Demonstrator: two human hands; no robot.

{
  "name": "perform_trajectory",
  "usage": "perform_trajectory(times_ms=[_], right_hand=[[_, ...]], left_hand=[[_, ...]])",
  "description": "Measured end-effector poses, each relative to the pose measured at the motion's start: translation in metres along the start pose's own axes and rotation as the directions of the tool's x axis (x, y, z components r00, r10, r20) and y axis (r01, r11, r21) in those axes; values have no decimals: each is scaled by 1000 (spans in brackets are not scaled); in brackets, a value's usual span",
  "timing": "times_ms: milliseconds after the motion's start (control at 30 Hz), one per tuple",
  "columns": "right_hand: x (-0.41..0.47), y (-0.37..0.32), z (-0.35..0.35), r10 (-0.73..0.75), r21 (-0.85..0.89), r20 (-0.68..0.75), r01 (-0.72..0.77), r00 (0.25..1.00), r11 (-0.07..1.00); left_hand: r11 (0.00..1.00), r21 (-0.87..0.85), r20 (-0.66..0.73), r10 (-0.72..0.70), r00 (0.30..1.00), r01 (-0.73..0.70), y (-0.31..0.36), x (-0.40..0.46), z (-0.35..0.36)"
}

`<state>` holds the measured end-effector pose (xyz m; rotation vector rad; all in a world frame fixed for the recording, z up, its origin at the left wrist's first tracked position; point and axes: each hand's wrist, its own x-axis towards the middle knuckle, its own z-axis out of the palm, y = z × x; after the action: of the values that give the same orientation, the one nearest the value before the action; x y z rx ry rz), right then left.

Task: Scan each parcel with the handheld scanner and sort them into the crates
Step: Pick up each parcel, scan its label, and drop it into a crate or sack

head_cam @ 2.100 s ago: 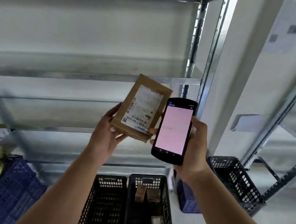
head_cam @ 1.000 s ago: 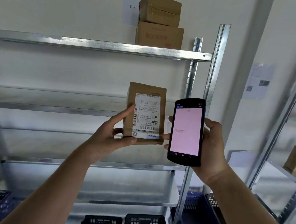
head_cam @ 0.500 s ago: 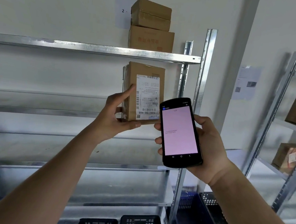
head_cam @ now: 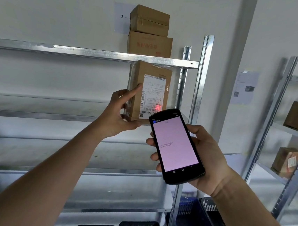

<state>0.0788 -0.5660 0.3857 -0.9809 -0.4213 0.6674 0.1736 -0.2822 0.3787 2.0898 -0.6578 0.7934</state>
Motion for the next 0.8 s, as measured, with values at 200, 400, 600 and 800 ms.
perform_trajectory(times_ms=[200,400,600,800], right_hand=[[-2,2,-1,34,-24,48,-33,998,999],[0,3,-2,46,6,87,-47,995,999],[2,3,-6,29,-6,148,-29,989,1000],[17,3,-12,-82,26,127,79,989,997]], left_hand=[[999,28,11,-26,1000,26,-2,1,3],[1000,11,15,-29,999,29,0,2,3],[997,24,40,-69,997,68,2,4,5],[994,-69,-34,-84,996,82,3,-1,14]])
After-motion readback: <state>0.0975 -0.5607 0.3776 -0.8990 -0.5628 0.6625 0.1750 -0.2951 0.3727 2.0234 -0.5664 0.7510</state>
